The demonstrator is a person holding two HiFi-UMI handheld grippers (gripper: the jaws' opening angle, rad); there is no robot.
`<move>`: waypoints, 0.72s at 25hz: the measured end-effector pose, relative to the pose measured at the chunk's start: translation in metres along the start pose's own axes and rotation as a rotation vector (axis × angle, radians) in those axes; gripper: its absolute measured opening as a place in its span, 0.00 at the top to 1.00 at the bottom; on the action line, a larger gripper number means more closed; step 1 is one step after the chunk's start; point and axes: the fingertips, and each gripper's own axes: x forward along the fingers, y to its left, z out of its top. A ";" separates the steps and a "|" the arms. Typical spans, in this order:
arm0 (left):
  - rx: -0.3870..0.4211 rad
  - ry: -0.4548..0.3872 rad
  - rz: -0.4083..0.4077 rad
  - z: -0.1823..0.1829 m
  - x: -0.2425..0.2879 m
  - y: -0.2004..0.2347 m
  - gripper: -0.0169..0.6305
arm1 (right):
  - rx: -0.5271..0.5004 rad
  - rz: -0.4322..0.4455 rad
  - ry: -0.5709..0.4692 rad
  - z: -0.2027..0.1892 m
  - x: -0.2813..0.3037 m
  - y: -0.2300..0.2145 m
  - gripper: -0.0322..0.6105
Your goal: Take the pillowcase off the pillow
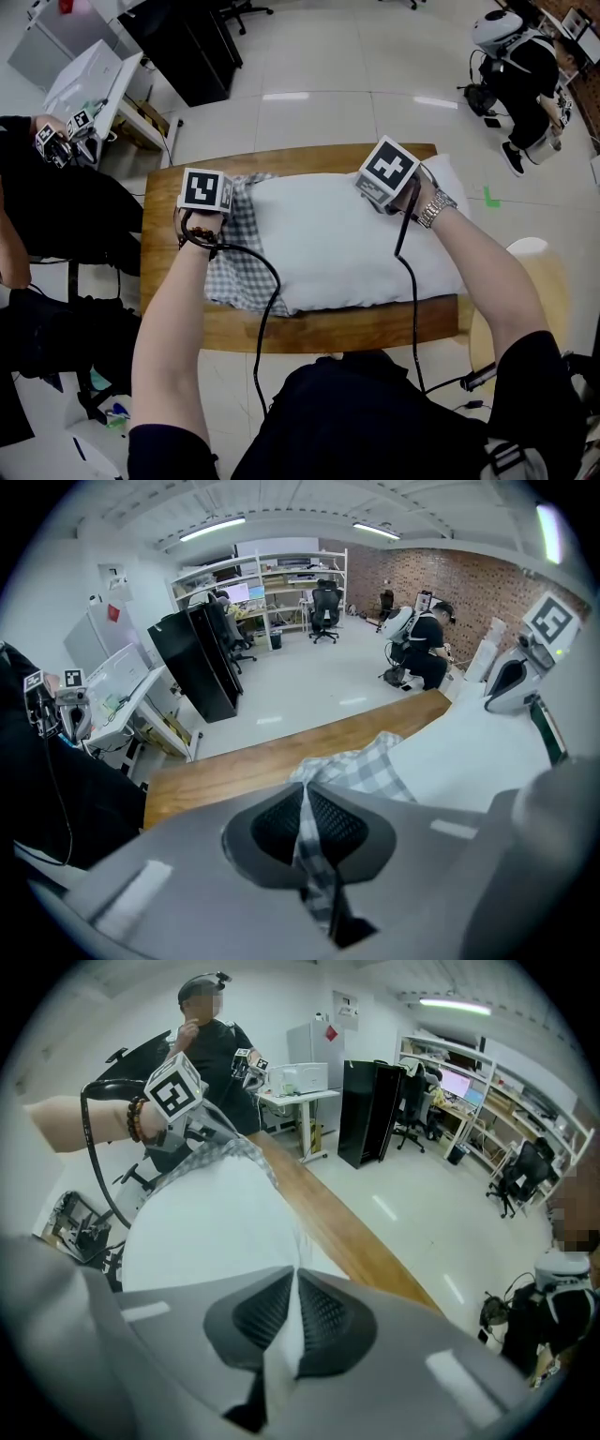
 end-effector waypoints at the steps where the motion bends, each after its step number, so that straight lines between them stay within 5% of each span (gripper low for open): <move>1: 0.005 -0.041 -0.010 0.005 0.004 0.002 0.95 | 0.002 -0.002 -0.002 -0.001 -0.001 0.001 0.94; 3: 0.000 -0.072 -0.010 0.007 0.005 0.008 0.95 | 0.006 -0.008 -0.004 -0.002 -0.003 0.001 0.94; 6: -0.074 0.110 0.087 -0.034 -0.017 0.023 0.95 | 0.012 -0.018 -0.003 -0.005 -0.005 0.000 0.94; 8: -0.096 0.144 0.111 -0.043 -0.022 0.031 0.95 | 0.017 -0.021 -0.002 -0.005 -0.006 -0.002 0.94; 11: -0.105 0.106 0.124 -0.037 -0.021 0.043 0.95 | 0.031 -0.021 0.000 -0.006 -0.010 -0.006 0.94; 14: -0.064 -0.068 0.064 -0.007 0.002 0.043 0.95 | 0.040 -0.033 0.006 -0.013 -0.011 -0.012 0.94; 18: -0.092 -0.068 0.104 -0.014 0.004 0.059 0.95 | 0.037 -0.058 0.018 -0.022 -0.011 -0.022 0.94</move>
